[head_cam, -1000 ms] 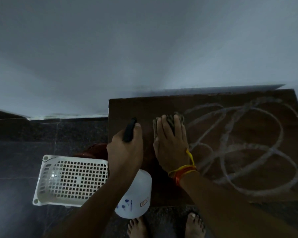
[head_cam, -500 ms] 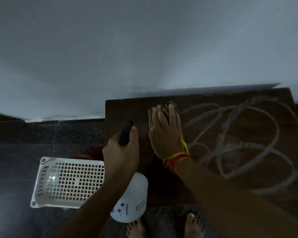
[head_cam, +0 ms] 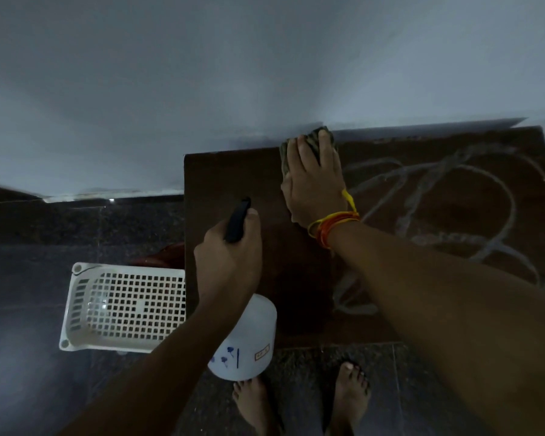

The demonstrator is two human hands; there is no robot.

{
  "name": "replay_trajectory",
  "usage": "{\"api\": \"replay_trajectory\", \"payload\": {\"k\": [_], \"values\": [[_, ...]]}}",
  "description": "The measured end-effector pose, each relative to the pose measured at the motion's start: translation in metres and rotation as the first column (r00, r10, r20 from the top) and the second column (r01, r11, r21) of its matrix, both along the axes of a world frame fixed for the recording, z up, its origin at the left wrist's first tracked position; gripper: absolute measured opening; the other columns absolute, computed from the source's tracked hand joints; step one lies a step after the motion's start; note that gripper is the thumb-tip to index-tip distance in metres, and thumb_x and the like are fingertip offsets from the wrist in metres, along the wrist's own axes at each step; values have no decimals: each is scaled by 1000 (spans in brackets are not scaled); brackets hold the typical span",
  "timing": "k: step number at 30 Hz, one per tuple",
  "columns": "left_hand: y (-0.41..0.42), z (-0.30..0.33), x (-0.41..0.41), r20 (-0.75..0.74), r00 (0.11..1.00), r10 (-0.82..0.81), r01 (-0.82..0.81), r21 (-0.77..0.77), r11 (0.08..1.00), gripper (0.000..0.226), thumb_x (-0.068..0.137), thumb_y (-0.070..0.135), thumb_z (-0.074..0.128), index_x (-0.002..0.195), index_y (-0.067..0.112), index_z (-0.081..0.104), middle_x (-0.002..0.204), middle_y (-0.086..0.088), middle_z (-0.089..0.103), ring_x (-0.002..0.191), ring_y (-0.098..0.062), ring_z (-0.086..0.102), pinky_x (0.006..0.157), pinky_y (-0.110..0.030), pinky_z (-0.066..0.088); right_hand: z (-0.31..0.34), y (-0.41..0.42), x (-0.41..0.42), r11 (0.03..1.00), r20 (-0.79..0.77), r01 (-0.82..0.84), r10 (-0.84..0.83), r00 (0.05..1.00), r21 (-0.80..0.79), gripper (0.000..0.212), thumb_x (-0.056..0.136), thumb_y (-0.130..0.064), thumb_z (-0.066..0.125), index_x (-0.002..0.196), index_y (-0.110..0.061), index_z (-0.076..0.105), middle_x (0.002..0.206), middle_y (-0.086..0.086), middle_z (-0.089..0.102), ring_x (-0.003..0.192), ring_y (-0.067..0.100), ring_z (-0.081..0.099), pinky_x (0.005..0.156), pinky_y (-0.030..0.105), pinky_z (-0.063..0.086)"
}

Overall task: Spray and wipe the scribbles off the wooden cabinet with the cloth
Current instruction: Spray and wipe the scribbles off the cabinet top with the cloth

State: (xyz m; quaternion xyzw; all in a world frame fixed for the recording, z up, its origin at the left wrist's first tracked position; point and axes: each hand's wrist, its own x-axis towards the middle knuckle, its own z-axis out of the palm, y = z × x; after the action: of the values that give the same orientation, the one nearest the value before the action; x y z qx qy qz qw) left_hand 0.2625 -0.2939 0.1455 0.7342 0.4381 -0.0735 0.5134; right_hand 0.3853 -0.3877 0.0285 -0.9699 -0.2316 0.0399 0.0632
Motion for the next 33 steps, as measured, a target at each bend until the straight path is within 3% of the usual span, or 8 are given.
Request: {"api": "replay_trajectory", "payload": {"k": [4, 8, 11, 15, 19, 22, 28, 33], "values": [[1, 3, -2, 15, 1000, 5, -5, -2, 1000, 30, 98, 43, 51, 72, 27, 55, 70, -7, 65, 62, -21, 63, 68, -48, 60, -3, -1, -4, 1000, 12, 9, -9, 1000, -7, 61, 91, -31, 39, 146, -4, 37, 147, 13, 42, 142, 44, 24, 115, 55, 24], [-1, 3, -4, 29, 999, 23, -22, -6, 1000, 31, 97, 43, 51, 72, 25, 57, 68, -7, 65, 61, -22, 62, 66, -49, 59, -5, -26, -53, 998, 6, -31, 32, 999, -49, 58, 97, -29, 28, 150, -5, 26, 154, 15, 30, 145, 45, 11, 117, 55, 14], [-4, 2, -5, 27, 1000, 7, -7, 4, 1000, 31, 97, 43, 51, 72, 25, 57, 67, -5, 64, 58, -18, 61, 65, -48, 60, 1, -41, -78, 999, -8, -38, 38, 999, -6, 59, 95, -30, 33, 149, -5, 29, 153, 14, 32, 145, 42, 14, 118, 54, 17], [-7, -3, -11, 33, 999, 1, -1, -9, 1000, 31, 97, 44, 51, 73, 25, 58, 68, -5, 65, 57, -17, 61, 62, -43, 59, -20, -29, -31, 985, -93, -130, 119, 989, -117, 65, 94, -30, 9, 151, -2, 17, 156, 19, 25, 146, 43, 13, 116, 59, 10], [-13, -8, -20, 24, 1000, -12, 12, -1, 1000, 32, 98, 44, 50, 70, 28, 53, 67, -2, 64, 54, -14, 61, 54, -31, 55, -35, -24, 34, 978, -88, -98, 83, 993, -183, 68, 93, -37, 12, 150, -1, 20, 153, 18, 30, 143, 43, 20, 115, 59, 6], [-16, -7, -24, 14, 1000, -11, 11, -14, 1000, 32, 98, 44, 50, 70, 29, 52, 69, -2, 65, 58, -15, 63, 58, -32, 56, -33, -29, 21, 986, -16, -87, 86, 996, -145, 67, 93, -36, 14, 151, -2, 18, 155, 17, 27, 144, 43, 17, 116, 59, 8], [-19, 3, -21, 33, 999, 11, -10, -29, 1000, 33, 97, 44, 51, 69, 28, 53, 69, -4, 64, 59, -19, 62, 65, -43, 60, -28, -65, -64, 973, -117, -151, 132, 984, -177, 66, 94, -35, -1, 153, -5, -5, 161, 16, 4, 147, 42, -1, 115, 59, 3], [-21, -2, -21, 47, 999, -26, 26, -6, 1000, 32, 98, 44, 49, 70, 29, 52, 70, -3, 65, 56, -18, 61, 54, -30, 55, -38, -50, -23, 971, -69, -130, 118, 991, -202, 67, 93, -35, 3, 152, -3, 5, 159, 19, 14, 146, 45, 6, 114, 62, 4]]}}
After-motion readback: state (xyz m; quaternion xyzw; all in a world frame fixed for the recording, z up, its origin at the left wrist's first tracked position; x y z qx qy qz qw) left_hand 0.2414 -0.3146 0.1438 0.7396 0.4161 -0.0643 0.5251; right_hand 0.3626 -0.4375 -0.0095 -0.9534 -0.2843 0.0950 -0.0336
